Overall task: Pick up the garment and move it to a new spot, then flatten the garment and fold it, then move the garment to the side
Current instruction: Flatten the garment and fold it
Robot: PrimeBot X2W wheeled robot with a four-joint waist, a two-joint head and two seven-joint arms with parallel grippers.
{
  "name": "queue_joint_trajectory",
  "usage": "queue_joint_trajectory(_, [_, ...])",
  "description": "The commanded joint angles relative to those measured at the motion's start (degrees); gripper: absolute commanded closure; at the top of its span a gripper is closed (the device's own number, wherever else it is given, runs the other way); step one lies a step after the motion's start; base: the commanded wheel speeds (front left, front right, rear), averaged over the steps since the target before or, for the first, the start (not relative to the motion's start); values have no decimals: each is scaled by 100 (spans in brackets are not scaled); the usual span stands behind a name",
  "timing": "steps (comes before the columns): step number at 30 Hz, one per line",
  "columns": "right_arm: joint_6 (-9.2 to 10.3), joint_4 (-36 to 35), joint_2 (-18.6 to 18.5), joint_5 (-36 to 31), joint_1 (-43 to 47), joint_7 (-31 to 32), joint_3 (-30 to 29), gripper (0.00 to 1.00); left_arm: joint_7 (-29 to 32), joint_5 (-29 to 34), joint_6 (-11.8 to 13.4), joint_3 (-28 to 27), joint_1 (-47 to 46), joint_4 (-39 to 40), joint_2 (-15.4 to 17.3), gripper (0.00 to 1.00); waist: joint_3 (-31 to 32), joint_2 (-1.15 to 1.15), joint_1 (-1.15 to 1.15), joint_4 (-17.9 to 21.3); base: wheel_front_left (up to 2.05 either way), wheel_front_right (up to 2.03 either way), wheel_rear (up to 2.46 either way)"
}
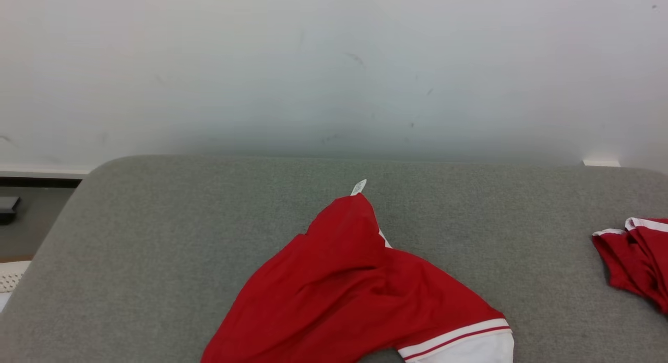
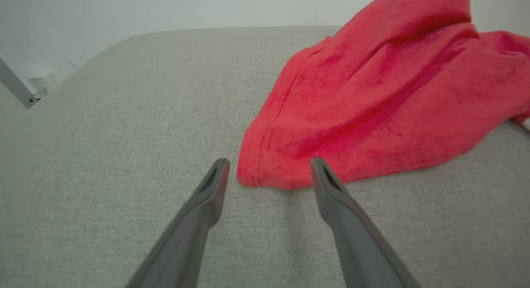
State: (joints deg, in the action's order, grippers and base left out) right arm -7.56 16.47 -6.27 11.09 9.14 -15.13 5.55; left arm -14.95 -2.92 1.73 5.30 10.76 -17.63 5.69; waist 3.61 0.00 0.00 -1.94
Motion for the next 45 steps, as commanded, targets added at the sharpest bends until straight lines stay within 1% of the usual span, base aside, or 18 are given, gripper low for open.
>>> queue_joint_trajectory(1, [18, 109, -79, 112, 29, 36, 127, 0, 7, 54, 19, -30, -133, -38, 32, 0, -19, 0, 0, -38, 0, 0, 0])
queue_joint_trajectory(5, [18, 716, -235, 337, -95, 232, 602, 0, 222, -92, -34, -31, -322, -502, 30, 0, -77, 0, 0, -116, 0, 0, 0])
queue_joint_trajectory(10, [18, 1237, -218, 538, -313, 309, 941, 0, 241, -200, -110, 9, -558, -774, -5, 0, -188, 0, 0, -154, 0, 0, 0])
queue_joint_trajectory(14, [18, 1505, -204, 646, -511, 264, 1145, 0, 215, -299, -162, 46, -728, -919, -29, 0, -266, 0, 0, -154, 0, 0, 0])
queue_joint_trajectory(22, [18, 1817, -250, 822, -743, 156, 1373, 0, 250, -422, -212, 94, -959, -1029, -53, 0, -334, 0, 0, -158, 0, 0, 0])
queue_joint_trajectory(27, [18, 1915, -284, 874, -825, 108, 1444, 0, 401, -447, -132, 56, -1074, -1179, 17, 0, -385, 0, 0, -143, 0, 0, 0])
queue_joint_trajectory(29, [18, 1957, -294, 908, -873, 115, 1500, 0, 434, -461, -145, 74, -1115, -1245, 23, 0, -423, 0, 0, -138, 0, 0, 0])
queue_joint_trajectory(36, [10, 2096, -302, 1100, -1051, 264, 1914, 0, 471, -583, -307, 135, -1363, -1495, 29, 0, -558, 0, 0, -138, 0, 0, 0])
queue_joint_trajectory(40, [3, 2127, -320, 1215, -1186, 261, 2107, 0, 599, -641, -418, 241, -1450, -1665, -8, 1, -600, 0, 0, -118, 0, 0, 0])
queue_joint_trajectory(41, [3, 2134, -321, 1249, -1221, 256, 2147, 0, 624, -678, -460, 270, -1478, -1691, -25, 14, -610, 0, 0, -116, 0, 0, 0])
queue_joint_trajectory(42, [3, 2139, -323, 1289, -1246, 257, 2211, 0, 679, -713, -493, 298, -1500, -1733, -39, 48, -615, 0, 0, -115, 0, 0, 0])
queue_joint_trajectory(44, [-8, 2149, -328, 1390, -1283, 302, 2369, 0, 816, -738, -583, 388, -1496, -1827, -67, 86, -602, 0, 0, -113, 0, 0, 0])
queue_joint_trajectory(45, [-11, 2155, -335, 1469, -1300, 321, 2445, 10, 885, -757, -608, 415, -1494, -1867, -77, 100, -592, 0, 0, -113, 0, 0, 0])
